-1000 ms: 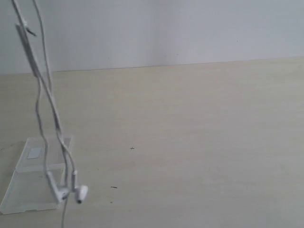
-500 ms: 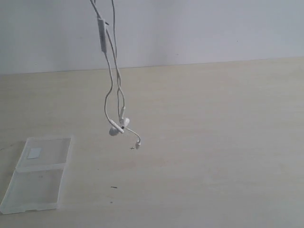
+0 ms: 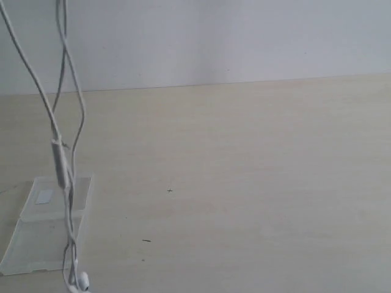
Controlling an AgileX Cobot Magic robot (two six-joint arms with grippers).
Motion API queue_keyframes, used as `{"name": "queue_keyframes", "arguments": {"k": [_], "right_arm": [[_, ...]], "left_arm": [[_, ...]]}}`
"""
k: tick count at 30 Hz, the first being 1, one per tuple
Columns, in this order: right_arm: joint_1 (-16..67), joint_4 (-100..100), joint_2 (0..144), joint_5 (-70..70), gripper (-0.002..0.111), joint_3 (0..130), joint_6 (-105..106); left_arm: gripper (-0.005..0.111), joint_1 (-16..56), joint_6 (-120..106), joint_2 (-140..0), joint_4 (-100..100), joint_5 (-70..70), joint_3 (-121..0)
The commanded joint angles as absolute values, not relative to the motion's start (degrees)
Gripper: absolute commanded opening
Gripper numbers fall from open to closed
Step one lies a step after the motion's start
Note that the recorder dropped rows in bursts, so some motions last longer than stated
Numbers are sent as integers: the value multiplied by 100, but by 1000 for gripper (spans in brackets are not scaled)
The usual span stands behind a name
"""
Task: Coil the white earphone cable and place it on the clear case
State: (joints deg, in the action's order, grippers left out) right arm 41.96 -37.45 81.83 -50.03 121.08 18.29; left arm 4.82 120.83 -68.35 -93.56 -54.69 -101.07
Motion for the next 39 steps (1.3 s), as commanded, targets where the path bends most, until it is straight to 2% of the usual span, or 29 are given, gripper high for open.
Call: {"name": "queue_keyframes", "arguments": {"k": [1,6,7,8,9,10,11,13,17,30,39], "right_arm": [[4194,-3185,8144,-5673,0,12108,1566],[4194,-2893,8167,-5945,0,12028,1270],[4194,-2917,8169,-6008,3,12028,1270],[4194,-2957,8205,-6128,12,12028,1270],[4194,-2959,8246,-6285,28,12028,1270],[4194,-2959,8258,-6363,39,12028,1270],[4194,-2959,8293,-6517,59,12028,1270],[4194,-2889,8304,-6584,76,12028,1360],[4194,-2788,8304,-6595,71,12028,1609],[4194,-1407,7783,-6216,71,12040,1085],[4194,592,7076,-6625,67,12040,282]], "left_arm": [[0,510,12162,-6762,-9201,-5288,-10143],[0,510,12162,-6749,-9243,-5288,-10453],[0,510,12162,-6749,-9243,-5288,-10524],[0,510,12162,-6749,-9243,-5288,-10602],[0,510,12162,-6749,-9207,-5264,-10615],[0,510,12162,-6749,-9197,-5264,-10615],[0,510,12162,-6774,-9194,-5264,-10615],[0,510,12162,-6801,-9156,-5298,-10615],[0,510,12162,-6848,-9162,-5394,-10615],[0,510,12162,-6871,-9469,-5546,-10615],[0,510,12162,-6881,-9469,-5647,-10615]]}}
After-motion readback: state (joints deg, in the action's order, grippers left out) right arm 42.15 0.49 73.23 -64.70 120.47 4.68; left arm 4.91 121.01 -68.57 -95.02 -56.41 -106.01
